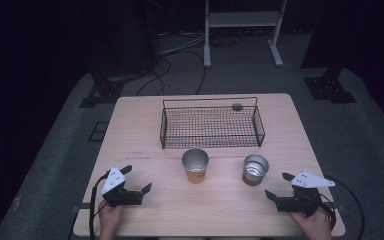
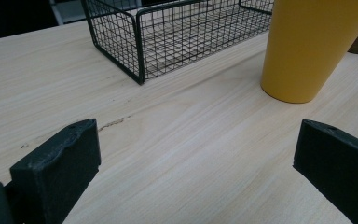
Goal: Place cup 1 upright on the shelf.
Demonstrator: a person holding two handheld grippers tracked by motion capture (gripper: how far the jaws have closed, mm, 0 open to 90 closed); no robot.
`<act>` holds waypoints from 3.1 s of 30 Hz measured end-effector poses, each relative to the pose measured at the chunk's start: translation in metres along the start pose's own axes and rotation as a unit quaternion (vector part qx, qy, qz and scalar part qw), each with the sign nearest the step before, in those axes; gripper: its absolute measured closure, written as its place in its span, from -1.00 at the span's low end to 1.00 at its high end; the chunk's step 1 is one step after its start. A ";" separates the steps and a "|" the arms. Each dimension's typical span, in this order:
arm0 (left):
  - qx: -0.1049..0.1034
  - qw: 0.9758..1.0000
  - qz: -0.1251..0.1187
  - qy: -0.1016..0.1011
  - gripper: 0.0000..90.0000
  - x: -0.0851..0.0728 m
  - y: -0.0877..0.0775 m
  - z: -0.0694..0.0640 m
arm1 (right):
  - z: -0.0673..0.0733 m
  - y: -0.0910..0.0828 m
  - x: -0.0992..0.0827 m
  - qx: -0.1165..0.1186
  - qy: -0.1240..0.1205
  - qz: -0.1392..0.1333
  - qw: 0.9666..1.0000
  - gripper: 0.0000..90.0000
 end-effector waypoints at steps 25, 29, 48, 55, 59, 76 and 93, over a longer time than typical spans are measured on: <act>0.000 1.000 0.000 0.000 -1.00 0.000 0.000 0.000 | 0.000 0.013 0.017 0.007 -0.017 0.030 0.999 -0.96; 0.000 1.000 -0.001 0.000 -1.00 0.000 0.000 0.000 | -0.001 0.017 0.020 0.009 -0.017 0.038 0.999 -0.96; 0.000 1.000 -0.002 0.000 -1.00 0.000 0.000 0.000 | 0.002 0.044 0.045 0.018 -0.026 0.081 0.996 -0.99; 0.000 1.000 -0.001 0.001 -1.00 0.000 0.000 0.000 | 0.002 0.056 0.052 0.021 -0.033 0.099 0.994 -0.99; 0.000 1.000 -0.002 0.001 -1.00 0.000 0.000 0.000 | 0.003 0.060 0.054 0.021 -0.032 0.103 0.994 -0.99; -0.001 1.000 -0.001 0.001 -1.00 0.000 -0.001 0.000 | 0.006 0.074 0.063 0.016 -0.051 0.126 0.991 -0.82; -0.001 1.000 -0.001 0.002 -1.00 0.000 -0.001 0.000 | 0.006 0.071 0.066 0.022 -0.055 0.122 0.991 -0.65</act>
Point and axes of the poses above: each handheld gripper's, and its own axes: y roughly forward along the jaws, x roughly out of its top, z roughly to its left, the point moved 1 cm from there along y, roughly forward along the jaws, and after that the axes turned 7 degrees about -x, right-handed, at the moved point
